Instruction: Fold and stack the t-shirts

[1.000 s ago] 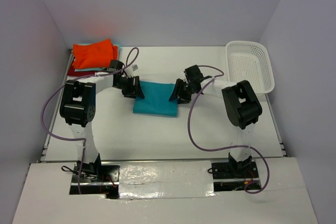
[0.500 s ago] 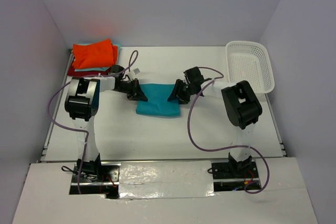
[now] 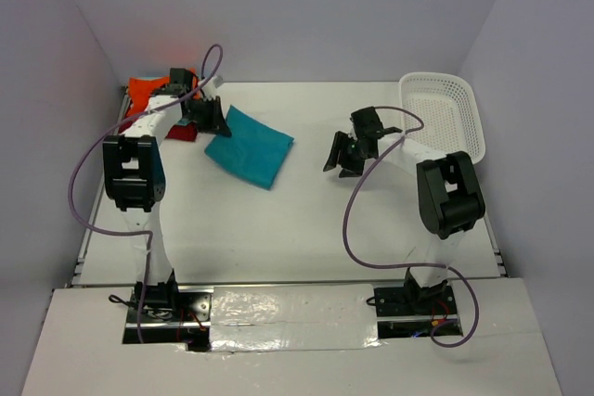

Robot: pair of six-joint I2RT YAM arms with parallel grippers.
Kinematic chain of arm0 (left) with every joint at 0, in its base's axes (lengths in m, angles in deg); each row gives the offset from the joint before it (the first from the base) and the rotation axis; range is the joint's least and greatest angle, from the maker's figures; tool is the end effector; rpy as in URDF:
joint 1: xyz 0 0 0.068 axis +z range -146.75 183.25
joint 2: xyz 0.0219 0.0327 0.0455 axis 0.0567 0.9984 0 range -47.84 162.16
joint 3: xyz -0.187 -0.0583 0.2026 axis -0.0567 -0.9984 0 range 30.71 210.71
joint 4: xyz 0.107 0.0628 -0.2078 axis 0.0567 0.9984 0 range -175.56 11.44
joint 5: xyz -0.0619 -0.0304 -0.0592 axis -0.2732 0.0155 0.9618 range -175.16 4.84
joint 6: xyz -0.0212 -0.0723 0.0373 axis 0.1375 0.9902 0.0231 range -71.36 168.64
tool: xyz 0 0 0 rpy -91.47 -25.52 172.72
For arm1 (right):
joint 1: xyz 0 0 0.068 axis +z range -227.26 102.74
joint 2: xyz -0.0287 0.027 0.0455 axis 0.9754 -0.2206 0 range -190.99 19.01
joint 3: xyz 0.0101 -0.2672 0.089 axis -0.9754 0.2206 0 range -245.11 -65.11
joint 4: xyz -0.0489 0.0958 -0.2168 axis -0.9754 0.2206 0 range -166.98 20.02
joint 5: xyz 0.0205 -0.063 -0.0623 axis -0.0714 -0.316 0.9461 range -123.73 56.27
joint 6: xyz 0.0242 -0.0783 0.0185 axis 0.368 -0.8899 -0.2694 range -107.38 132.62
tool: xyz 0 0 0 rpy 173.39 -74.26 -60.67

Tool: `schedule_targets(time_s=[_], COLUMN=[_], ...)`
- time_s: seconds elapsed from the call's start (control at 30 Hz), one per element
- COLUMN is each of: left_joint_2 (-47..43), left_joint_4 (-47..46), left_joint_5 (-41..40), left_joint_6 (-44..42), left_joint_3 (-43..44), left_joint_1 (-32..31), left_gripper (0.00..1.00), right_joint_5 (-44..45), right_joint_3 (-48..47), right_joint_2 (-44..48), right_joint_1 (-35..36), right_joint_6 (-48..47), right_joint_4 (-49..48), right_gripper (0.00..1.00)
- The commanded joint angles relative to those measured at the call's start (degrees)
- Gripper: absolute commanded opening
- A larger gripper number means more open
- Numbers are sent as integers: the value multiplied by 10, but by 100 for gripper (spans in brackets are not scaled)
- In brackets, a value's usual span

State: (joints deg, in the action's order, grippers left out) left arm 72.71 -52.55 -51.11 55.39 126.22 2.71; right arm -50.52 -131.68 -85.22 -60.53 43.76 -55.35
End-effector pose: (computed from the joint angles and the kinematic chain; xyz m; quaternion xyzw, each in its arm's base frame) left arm 0.4584 -0.0456 0.1937 0.0307 0.9223 -0.2976 0.2446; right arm 0.3530 0.1284 0.1647 0.0813 0.9513 0.2350 0.1823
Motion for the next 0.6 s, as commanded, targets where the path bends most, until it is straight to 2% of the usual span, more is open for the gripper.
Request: schedule_targets(time_s=[0.0, 0.13, 0.23, 0.33, 0.57], left_joint_2=[46, 115, 140, 142, 113], left_joint_4=[113, 185, 195, 179, 92], left_joint_5=[-76, -165, -213, -245, -295], left_joint_6=[-102, -140, -150, -161, -210], left_joint_3=[107, 272, 353, 383, 386], left_joint_1=[4, 4, 4, 3, 4], left_gripper=[0, 0, 0, 0, 0], right_joint_5=[30, 32, 31, 34, 51], right_joint_3=[-36, -48, -59, -71, -76], right_joint_2=[30, 19, 12, 8, 7], right_joint_1=[1, 1, 1, 0, 1], right_joint_6=[-47, -52, -55, -61, -71], right_joint_4=[47, 54, 59, 69, 87], right_gripper=[62, 62, 62, 62, 62])
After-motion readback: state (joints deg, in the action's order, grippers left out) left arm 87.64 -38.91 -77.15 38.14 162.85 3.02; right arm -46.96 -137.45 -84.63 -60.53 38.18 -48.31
